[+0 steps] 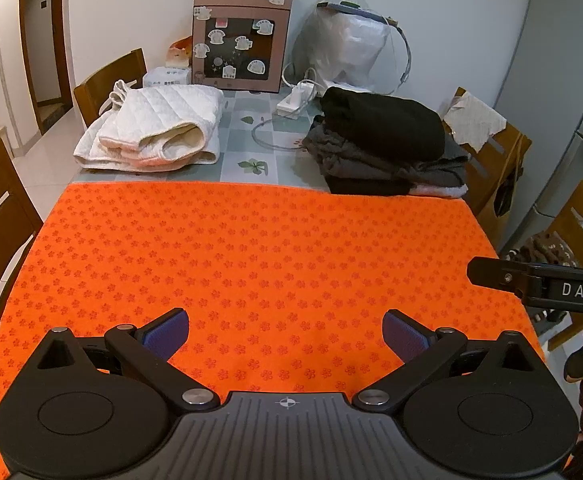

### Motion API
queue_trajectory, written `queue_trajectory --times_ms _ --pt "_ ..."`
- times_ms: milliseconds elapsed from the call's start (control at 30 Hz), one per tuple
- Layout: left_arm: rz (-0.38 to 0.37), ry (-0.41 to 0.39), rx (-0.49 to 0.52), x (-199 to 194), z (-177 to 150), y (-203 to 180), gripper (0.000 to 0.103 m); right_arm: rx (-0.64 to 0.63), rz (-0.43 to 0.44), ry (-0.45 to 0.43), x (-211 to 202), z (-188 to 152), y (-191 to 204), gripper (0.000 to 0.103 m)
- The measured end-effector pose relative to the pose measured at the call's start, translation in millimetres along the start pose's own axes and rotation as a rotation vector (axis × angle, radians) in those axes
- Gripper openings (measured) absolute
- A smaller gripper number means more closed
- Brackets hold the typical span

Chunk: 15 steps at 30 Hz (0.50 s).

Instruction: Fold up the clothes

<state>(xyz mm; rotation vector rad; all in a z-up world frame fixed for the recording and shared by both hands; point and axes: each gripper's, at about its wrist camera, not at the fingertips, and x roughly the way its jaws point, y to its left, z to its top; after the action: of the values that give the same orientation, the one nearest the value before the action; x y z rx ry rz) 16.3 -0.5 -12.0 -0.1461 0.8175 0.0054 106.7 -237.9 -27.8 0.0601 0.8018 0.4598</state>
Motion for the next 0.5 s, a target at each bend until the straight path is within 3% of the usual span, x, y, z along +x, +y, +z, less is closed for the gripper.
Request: queue_trajectory --times_ms 500 --pt "0.004 0.022 0.008 23.7 5.1 0.0 0.102 0.017 -0.015 0.025 28.7 10.6 -14.9 0.102"
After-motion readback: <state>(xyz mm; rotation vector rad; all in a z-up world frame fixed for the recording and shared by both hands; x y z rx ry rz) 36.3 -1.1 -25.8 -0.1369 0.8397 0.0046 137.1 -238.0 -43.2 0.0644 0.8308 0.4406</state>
